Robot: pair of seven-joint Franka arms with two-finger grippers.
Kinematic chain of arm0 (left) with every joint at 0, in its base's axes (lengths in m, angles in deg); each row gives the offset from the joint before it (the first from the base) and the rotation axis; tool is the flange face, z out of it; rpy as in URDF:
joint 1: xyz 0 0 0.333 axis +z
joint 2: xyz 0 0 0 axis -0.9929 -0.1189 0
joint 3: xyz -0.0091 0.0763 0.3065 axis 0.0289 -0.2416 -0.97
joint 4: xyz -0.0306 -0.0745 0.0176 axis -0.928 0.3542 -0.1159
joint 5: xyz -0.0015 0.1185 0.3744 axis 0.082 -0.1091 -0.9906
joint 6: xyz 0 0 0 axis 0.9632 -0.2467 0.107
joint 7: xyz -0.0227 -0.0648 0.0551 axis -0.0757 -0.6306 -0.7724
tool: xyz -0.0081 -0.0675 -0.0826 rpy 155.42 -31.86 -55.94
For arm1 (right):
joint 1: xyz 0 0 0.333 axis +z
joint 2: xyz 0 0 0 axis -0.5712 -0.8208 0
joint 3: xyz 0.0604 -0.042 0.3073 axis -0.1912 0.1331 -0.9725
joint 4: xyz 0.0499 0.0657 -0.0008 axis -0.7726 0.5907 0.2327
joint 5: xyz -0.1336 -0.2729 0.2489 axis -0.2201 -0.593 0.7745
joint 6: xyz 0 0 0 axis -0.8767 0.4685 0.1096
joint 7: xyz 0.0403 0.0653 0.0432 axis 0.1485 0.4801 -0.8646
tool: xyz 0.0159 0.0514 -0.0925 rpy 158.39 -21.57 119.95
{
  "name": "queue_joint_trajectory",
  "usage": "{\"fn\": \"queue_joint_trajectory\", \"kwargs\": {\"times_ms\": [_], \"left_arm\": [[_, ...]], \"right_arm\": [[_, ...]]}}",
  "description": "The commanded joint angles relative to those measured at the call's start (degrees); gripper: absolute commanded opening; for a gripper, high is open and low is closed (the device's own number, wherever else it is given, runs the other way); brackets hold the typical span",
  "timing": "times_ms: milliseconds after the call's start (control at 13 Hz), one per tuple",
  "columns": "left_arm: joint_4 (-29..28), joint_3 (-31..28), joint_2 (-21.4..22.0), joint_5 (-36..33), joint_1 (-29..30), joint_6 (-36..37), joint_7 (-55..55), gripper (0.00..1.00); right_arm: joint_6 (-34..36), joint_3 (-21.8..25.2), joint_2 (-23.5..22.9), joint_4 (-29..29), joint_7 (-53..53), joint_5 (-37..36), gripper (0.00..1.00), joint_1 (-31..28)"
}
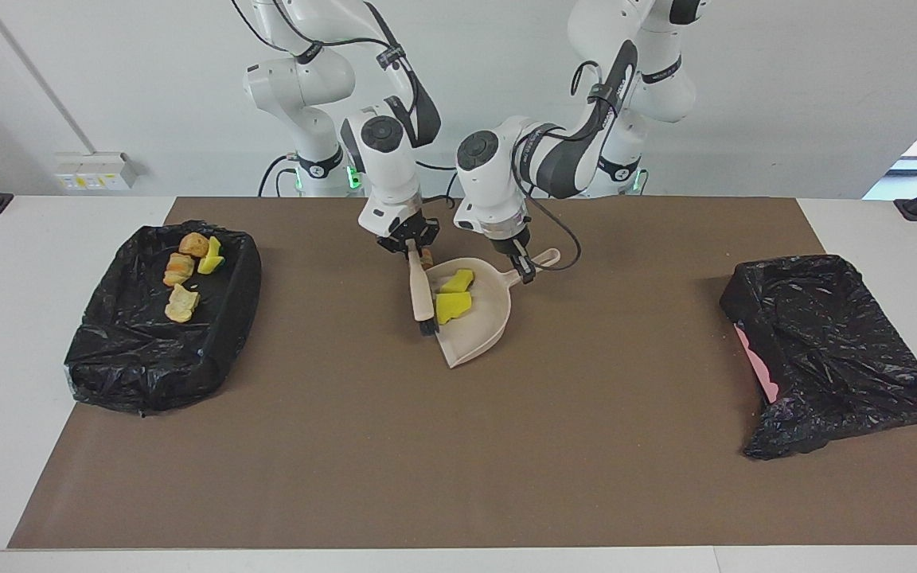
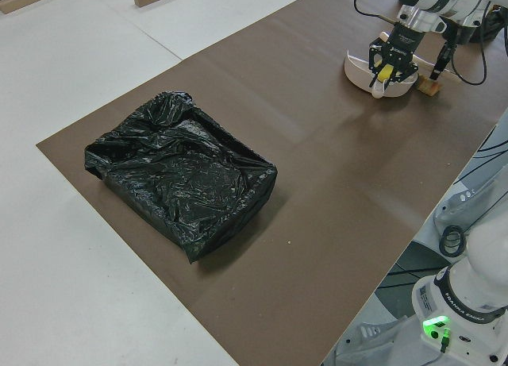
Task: Sweep and dump trash in bin
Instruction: 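Move the brush behind the pieces with the right gripper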
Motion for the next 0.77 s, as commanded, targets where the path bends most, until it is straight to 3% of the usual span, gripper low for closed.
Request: {"fn": "queue_joint_trajectory", "kwargs": {"times_ms": [0,154,385,693], "left_arm": [[-1.22,-0.63,0.68,-1.06,-0.68,0.18,0.53,0.0],[-0.78,-0.8,1.2,-1.15,-0.25,1.06,0.79,0.0],[-0.43,-0.8,4.71,-1.32,1.24,4.65,7.02,0.0],[-2.18,-0.8,8.23,-1.59,0.55,8.97,9.67,0.0]], "right_arm": [[14.42,0.43,3.02,-7.03,0.96,1.77,0.0,-1.48],[22.79,0.52,5.92,-7.4,-0.88,0.81,0.0,-2.79],[29.4,0.52,8.21,-6.53,0.86,0.63,0.0,-3.76],[30.65,0.17,14.45,0.66,4.13,0.89,0.0,-3.85]]}}
